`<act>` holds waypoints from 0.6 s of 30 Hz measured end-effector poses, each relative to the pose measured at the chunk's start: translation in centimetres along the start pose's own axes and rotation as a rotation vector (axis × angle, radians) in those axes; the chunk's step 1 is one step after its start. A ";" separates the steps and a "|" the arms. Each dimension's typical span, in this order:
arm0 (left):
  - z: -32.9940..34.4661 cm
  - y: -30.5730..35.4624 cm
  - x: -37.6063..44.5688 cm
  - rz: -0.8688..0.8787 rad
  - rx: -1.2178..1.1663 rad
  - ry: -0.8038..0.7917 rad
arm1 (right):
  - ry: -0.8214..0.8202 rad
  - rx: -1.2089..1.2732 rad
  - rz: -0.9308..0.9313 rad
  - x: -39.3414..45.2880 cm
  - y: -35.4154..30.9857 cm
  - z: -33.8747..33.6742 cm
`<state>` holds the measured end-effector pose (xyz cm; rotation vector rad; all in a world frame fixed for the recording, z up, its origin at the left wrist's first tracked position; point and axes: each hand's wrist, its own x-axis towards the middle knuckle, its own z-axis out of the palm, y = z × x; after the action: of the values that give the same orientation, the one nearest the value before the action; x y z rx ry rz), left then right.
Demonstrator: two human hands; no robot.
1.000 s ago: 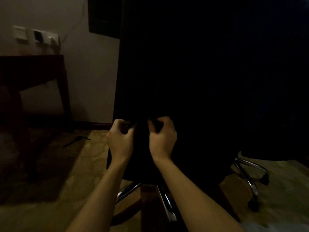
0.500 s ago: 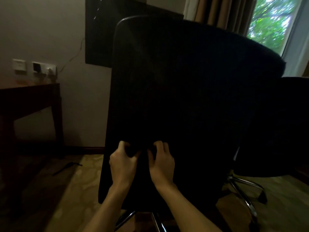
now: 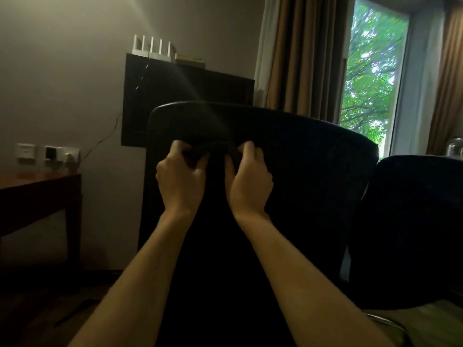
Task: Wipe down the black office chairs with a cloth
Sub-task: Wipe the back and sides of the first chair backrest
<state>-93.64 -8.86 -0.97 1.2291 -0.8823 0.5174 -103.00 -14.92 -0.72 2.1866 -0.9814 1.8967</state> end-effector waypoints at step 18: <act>6.8 3.4 -8.6 -0.128 0.044 -0.213 | 0.099 0.003 0.027 -3.0 11.4 -4.7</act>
<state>-103.19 -13.37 -5.41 1.3891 -0.9673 0.3085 -112.96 -20.59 -6.22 2.0687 -0.9972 1.9977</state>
